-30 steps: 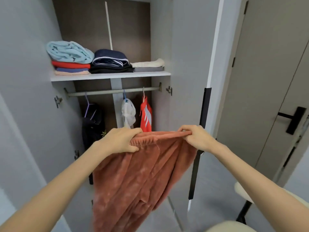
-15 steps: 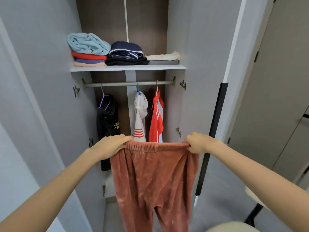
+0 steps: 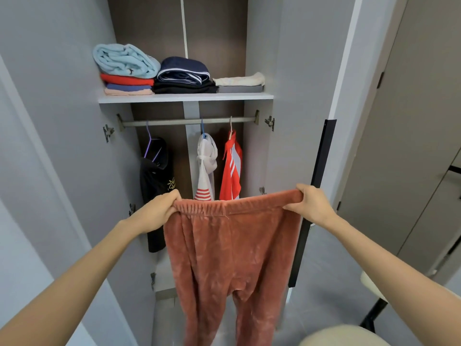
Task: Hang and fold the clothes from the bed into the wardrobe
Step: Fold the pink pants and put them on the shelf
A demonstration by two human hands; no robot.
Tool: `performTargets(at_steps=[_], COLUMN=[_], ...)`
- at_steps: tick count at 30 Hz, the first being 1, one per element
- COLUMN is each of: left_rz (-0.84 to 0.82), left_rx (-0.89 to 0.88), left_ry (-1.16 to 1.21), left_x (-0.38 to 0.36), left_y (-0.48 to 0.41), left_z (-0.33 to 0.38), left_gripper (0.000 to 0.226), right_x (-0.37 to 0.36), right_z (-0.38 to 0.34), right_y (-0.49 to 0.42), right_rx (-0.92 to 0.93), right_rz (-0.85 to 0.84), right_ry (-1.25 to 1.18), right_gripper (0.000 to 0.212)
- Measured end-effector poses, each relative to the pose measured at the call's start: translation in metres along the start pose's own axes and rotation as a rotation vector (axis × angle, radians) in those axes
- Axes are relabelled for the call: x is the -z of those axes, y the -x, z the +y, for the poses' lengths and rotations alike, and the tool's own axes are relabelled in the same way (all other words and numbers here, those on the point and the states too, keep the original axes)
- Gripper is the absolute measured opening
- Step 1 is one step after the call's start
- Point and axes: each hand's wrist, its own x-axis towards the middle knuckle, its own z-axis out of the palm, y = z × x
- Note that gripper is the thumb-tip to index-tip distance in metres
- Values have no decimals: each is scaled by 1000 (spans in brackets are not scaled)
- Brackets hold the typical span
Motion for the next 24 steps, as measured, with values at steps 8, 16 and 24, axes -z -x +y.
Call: performTargets(at_steps=[8, 16, 24], left_rz=[314, -216, -119], left_rx=[109, -425, -268], left_ry=[981, 1635, 1236], left_x=[22, 37, 14], left_y=[11, 25, 6], left_z=[17, 54, 135], left_gripper=[24, 8, 24], right_x=[20, 53, 16], right_z=[-4, -42, -99], right_y=[5, 8, 13], right_rx=[-111, 61, 261], right_rz=[81, -512, -563], right_ry=[-979, -1789, -1046], right_gripper=[24, 25, 30])
